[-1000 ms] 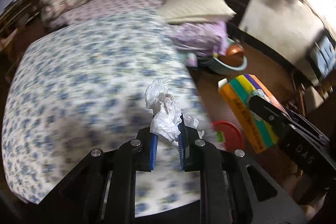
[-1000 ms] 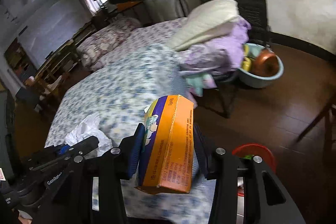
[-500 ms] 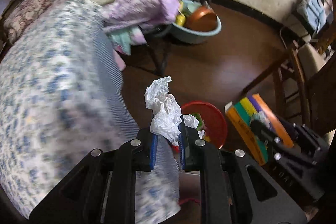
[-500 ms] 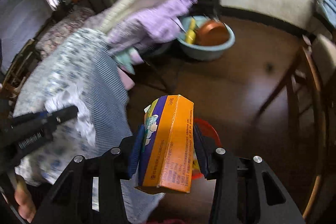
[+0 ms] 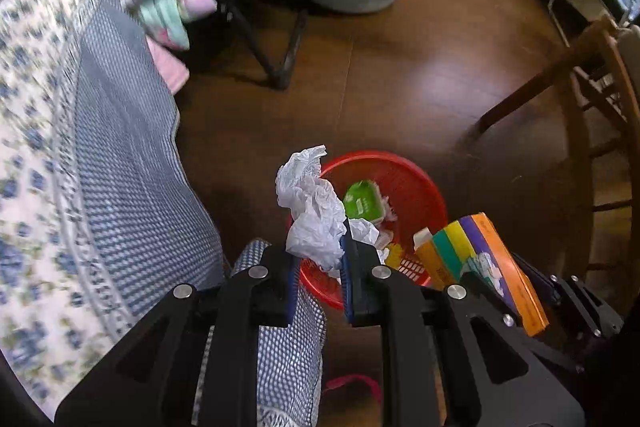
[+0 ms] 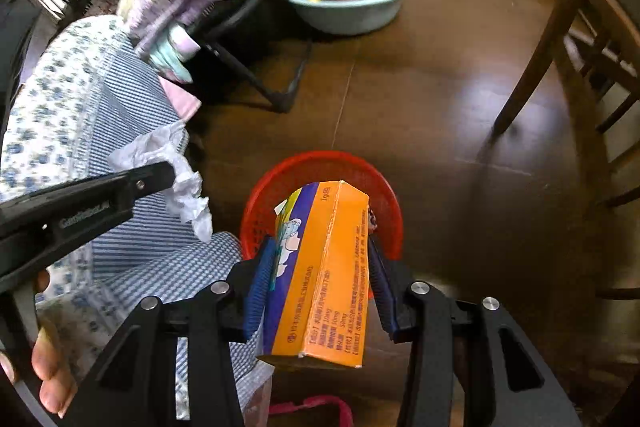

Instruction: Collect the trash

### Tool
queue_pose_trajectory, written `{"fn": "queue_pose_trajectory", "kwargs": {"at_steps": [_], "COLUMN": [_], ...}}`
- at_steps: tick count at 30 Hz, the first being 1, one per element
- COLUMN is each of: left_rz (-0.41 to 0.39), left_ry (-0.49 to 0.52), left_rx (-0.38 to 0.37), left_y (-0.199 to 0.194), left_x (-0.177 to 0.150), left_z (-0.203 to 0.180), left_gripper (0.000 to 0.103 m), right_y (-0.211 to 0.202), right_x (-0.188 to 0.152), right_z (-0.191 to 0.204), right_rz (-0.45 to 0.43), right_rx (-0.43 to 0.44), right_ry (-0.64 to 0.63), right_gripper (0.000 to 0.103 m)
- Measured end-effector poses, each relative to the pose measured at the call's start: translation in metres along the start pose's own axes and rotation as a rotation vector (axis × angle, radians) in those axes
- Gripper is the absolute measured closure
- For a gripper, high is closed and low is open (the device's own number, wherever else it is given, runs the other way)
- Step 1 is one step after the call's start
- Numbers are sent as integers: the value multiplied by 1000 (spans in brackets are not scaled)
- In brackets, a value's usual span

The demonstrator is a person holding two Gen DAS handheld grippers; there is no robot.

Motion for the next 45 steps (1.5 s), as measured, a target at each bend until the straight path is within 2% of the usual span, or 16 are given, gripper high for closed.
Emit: {"fn": "queue_pose_trajectory", "kwargs": {"at_steps": [2, 6, 8, 9, 10, 13, 19, 26, 27, 29, 30, 32, 35, 42, 45], "left_rz": [23, 15, 15, 19, 22, 35, 101, 181, 208, 243, 245, 212, 164, 103, 60], "left_ry": [-12, -21, -30, -33, -33, -28, -13, 11, 2, -5, -6, 5, 30, 47, 28], "left_rx": [3, 1, -3, -2, -4, -4, -58, -105, -134, -154, -147, -102, -49, 5, 34], "left_y": [12, 18, 22, 27, 30, 42, 68, 87, 89, 92, 93, 90, 84, 72, 59], "left_x": [-1, 3, 7, 8, 10, 12, 6, -8, -11, -15, -16, -17, -15, -19, -18], "left_z": [5, 9, 8, 7, 6, 2, -6, -20, -22, -24, -24, -24, -25, -23, -15], "left_gripper": [85, 85, 85, 85, 85, 85, 81, 80, 77, 58, 39, 23, 18, 18, 18], "right_y": [21, 56, 69, 77, 80, 84, 71, 64, 64, 65, 64, 61, 56, 40, 29], "right_x": [0, 2, 2, 0, -1, -15, -51, -72, -72, -71, -69, -69, -66, -60, -57], "right_z": [-3, -7, -8, -9, -11, -15, -26, -41, -40, -40, -39, -38, -37, -39, -41], "right_rz": [23, 39, 44, 64, 74, 136, 199, 246, 245, 238, 232, 226, 221, 192, 163], "right_rx": [3, 7, -11, -42, -54, -79, -70, -53, -52, -50, -48, -44, -41, -47, -77], "right_ry": [13, 22, 11, 0, -3, -16, -15, 27, 29, 32, 29, 25, 20, 14, -1], "right_gripper": [58, 57, 50, 43, 34, 31, 31, 30, 30, 30, 30, 30, 30, 30, 14]}}
Point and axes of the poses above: each gripper's, at about its wrist camera, not at the fingertips, and y roughly the way its jaws point, z to its left, x to its top, the point moved 6 cm from there along y, roughly the way its jaws point, and after that the axes turned 8 degrees about -y, right-handed, at the moved point
